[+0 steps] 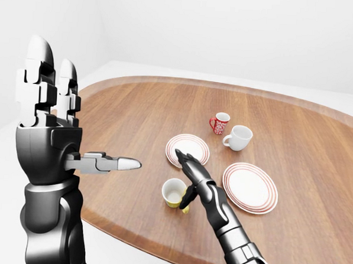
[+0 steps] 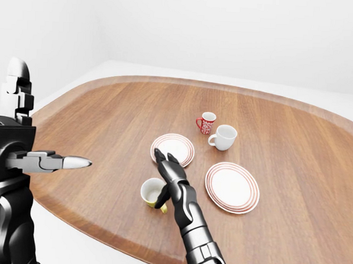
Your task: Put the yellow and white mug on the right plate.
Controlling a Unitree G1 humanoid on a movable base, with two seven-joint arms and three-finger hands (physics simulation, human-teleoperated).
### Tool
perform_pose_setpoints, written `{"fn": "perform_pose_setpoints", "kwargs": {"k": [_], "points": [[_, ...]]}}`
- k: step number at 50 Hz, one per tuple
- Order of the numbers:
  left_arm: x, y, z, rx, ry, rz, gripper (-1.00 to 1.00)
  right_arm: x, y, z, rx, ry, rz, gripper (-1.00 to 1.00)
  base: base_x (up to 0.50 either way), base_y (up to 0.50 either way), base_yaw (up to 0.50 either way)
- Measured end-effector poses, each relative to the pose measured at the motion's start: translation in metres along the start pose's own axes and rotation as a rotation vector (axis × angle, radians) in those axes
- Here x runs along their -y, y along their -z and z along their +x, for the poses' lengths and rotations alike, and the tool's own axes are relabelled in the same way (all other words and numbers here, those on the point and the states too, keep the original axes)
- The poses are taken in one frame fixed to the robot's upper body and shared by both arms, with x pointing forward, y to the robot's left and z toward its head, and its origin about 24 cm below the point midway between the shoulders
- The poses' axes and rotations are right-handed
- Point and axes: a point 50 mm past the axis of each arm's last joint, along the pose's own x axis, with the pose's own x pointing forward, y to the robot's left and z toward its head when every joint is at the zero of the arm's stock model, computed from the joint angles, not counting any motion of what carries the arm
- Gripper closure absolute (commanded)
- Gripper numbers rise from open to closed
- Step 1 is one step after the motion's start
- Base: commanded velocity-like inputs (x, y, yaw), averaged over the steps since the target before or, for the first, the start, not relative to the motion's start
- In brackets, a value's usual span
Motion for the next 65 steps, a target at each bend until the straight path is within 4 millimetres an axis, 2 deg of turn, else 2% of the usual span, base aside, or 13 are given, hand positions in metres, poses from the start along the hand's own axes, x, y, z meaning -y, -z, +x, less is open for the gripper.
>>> {"fn": "perform_pose_setpoints", "kwargs": {"k": [17,65], "points": [[0.000,0.001,0.000,-0.003,0.002,0.001,-1.00,0.003,0.007,0.012,-0.030,0.005,0.000,-1.00,0.00,0.00,0.00],[0.000,-0.002,0.001,0.013,0.000,-0.002,-1.00,-0.018,-0.003,0.022,-0.027,-0.033,-0.019,-1.00,0.00,0.00,0.00]]}}
